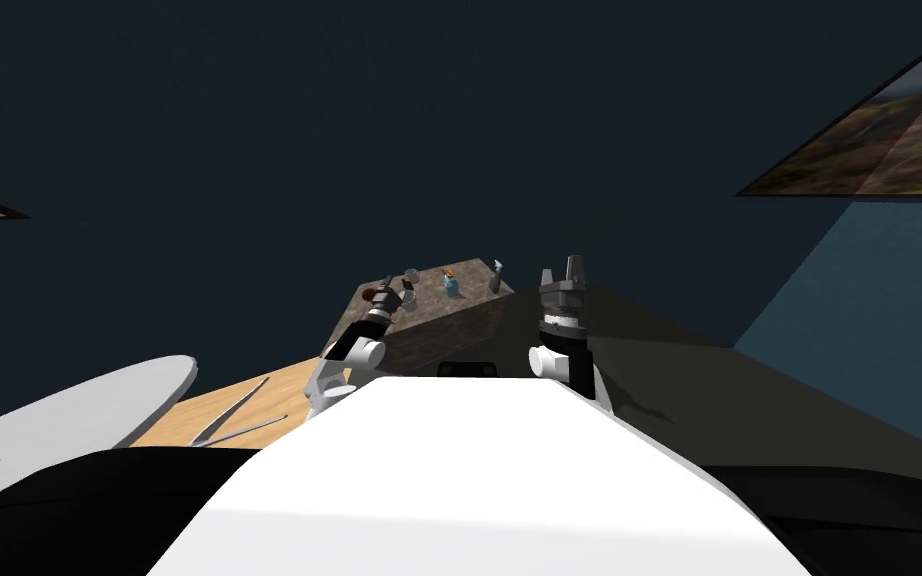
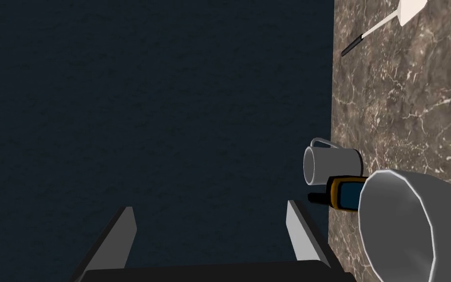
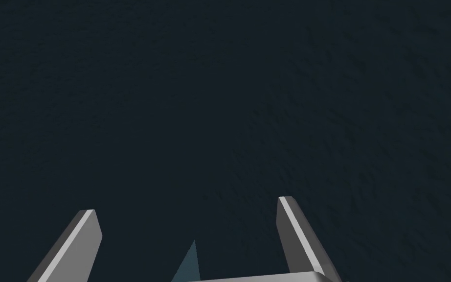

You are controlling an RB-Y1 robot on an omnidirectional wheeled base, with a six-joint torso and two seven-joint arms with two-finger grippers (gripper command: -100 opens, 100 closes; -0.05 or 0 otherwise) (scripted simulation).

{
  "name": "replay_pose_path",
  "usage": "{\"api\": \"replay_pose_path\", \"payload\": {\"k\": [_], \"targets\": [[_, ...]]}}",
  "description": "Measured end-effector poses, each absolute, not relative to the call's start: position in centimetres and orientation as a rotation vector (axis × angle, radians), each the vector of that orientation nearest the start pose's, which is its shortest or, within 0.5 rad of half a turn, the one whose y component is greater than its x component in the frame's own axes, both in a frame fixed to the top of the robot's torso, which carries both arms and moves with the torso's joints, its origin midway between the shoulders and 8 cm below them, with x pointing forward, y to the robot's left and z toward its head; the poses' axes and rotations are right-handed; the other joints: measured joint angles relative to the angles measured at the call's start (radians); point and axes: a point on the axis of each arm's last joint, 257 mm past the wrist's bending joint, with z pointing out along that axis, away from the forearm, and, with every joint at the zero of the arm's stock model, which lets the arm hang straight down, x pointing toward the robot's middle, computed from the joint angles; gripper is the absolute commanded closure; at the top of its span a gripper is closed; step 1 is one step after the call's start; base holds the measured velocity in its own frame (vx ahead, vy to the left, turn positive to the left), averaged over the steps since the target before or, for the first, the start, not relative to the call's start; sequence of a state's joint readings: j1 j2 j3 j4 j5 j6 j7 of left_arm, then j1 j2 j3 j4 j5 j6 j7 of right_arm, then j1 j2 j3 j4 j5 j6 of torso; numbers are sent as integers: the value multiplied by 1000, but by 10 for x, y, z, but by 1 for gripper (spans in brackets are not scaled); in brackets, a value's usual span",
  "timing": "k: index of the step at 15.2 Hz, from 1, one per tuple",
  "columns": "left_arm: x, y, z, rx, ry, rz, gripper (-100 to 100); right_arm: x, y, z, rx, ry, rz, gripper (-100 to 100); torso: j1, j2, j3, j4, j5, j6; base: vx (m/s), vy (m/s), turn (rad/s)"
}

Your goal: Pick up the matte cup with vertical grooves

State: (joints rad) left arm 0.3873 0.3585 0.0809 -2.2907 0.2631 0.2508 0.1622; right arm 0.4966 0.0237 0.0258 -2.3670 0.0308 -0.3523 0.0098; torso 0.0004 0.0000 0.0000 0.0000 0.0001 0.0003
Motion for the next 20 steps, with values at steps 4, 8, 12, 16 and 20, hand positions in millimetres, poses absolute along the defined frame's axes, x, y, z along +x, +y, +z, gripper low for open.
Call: {"api": "replay_pose_path", "payload": {"k": [4,8,12,16,20], "targets": [[438,311,-105,-1209,1194,-1257,-100,352,-271,36,703,650,1285,0,0,0,0,0,0,0,-3,3,-68],[442,320,-117,-1268,1227,-1227,-100,352,-271,36,703,650,1285,0,0,0,0,0,0,0,-2,3,-68],[444,328,-132,-1332,1262,-1193,-100,352,-271,36,703,650,1285,0,0,0,0,0,0,0,-2,3,-70],[446,336,-145,-1395,1291,-1158,-100,352,-271,36,703,650,1285,0,0,0,0,0,0,0,-2,5,-66],[447,343,-158,-1460,1319,-1120,-100,352,-271,36,703,650,1285,0,0,0,0,0,0,0,-1,4,-72]]}}
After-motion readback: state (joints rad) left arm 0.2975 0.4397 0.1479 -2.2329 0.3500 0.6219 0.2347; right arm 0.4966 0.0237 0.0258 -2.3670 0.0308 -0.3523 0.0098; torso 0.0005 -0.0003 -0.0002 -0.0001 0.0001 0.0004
